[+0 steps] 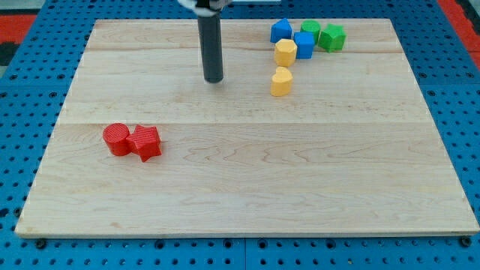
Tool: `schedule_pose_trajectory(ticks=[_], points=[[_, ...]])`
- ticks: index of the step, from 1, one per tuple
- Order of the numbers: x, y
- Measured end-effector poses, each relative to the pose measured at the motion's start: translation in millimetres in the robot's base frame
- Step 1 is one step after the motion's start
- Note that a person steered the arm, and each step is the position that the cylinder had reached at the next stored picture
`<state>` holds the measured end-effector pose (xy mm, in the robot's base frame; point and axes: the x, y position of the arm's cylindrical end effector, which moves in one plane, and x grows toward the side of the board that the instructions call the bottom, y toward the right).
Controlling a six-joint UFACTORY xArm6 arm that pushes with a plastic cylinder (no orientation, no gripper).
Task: Separate the red circle from the red star
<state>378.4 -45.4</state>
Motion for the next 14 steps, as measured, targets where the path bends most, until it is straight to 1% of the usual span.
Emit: schedule_pose_trajectory(ticks=[1,2,3,4,5,6,8,9,10,11,12,14], points=[[27.2,78.2],[-12.3,117.3],[-53.6,104.6],[-44.0,87.5],[18.0,49.9],[88.9,-1.8],[195.3,-116.4],[161.6,-159.6],[118.6,-158.3],[106.7,-141.6],[74.2,-120.5],[45.7,-12.5]])
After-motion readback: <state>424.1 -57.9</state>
